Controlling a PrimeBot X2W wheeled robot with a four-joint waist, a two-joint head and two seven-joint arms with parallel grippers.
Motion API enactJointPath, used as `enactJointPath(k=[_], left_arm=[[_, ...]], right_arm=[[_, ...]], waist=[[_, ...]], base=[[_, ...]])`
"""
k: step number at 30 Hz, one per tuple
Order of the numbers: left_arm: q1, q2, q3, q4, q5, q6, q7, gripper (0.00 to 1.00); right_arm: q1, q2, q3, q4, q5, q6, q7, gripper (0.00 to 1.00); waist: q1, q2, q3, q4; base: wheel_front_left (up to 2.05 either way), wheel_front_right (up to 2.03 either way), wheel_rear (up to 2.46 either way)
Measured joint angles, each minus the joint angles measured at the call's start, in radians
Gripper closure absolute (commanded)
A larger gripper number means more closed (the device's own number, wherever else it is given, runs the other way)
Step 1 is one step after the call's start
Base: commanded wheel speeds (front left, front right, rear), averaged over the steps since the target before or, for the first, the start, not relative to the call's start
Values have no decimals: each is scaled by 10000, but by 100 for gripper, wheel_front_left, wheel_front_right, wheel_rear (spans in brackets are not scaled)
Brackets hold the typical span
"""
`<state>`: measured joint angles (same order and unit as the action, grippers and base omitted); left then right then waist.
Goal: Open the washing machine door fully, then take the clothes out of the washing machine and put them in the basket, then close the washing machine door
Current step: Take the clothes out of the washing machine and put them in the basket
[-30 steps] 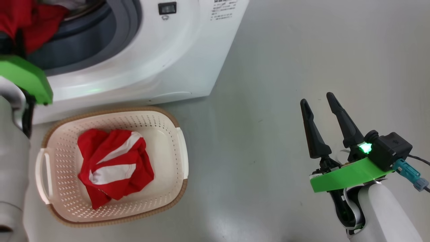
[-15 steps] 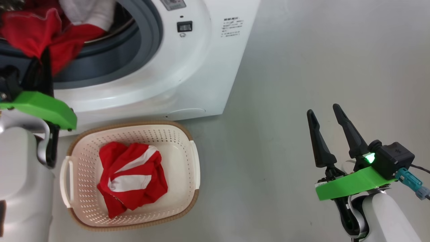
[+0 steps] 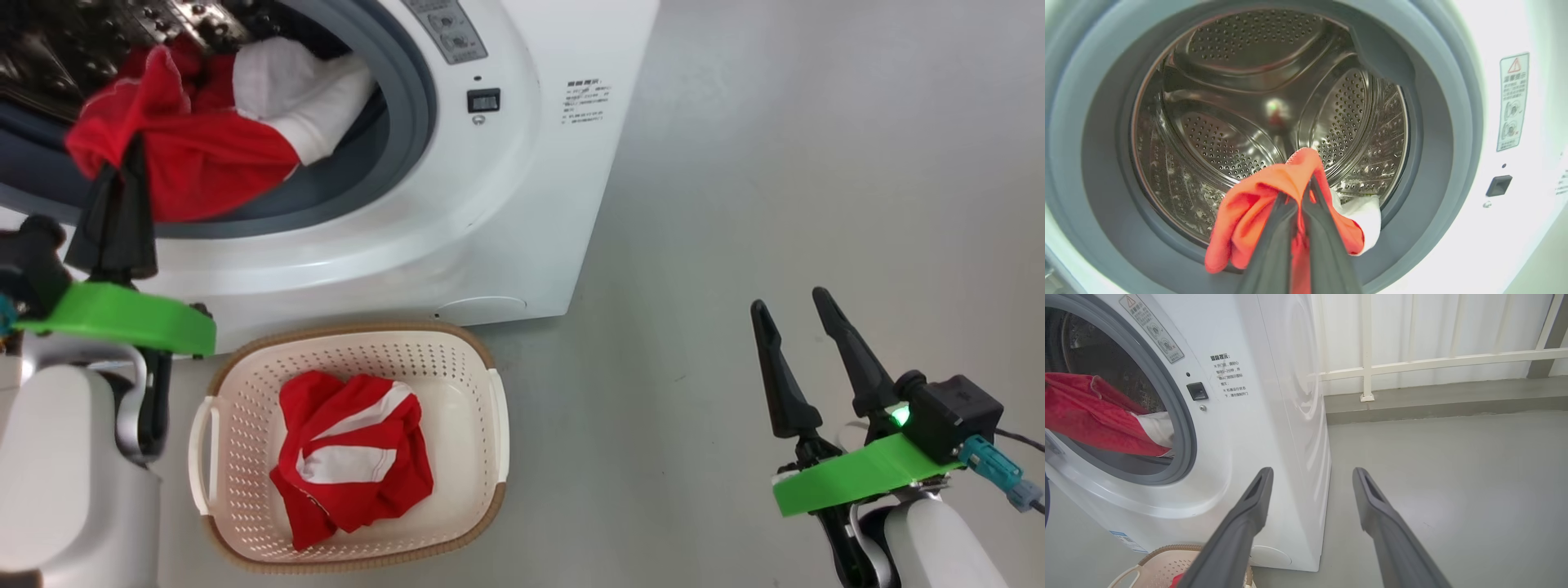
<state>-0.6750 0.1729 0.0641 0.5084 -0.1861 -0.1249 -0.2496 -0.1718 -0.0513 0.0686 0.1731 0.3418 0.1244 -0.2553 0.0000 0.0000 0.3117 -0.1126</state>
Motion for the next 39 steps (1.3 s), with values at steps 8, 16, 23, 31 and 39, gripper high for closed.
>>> enactJointPath(k=[8,16,23,31,39], left_arm=[[1127,-334,311,-1935,-6,-2,-2,100],[2075,-548,428,-3651,-12,-2,-33,100],[2790,-750,522,-4740,-4,-2,-73,100],[3894,-997,336,-4679,4,-2,-75,100],[4296,-1210,-98,-2959,-17,-2,-73,100]], right_arm=[[275,4,-238,2,-6,0,0,0],[303,4,-301,-19,-94,0,0,0],[319,4,-351,-52,-178,0,0,0],[317,4,-305,-92,-215,0,-2,0],[272,4,-209,-107,-259,0,0,0]], waist=[[0,0,-269,192],[0,0,-416,398],[0,0,-383,543],[0,0,-109,584],[0,0,299,582]], base=[[0,0,0],[0,0,0],[0,0,0],[0,0,0],[0,0,0]])
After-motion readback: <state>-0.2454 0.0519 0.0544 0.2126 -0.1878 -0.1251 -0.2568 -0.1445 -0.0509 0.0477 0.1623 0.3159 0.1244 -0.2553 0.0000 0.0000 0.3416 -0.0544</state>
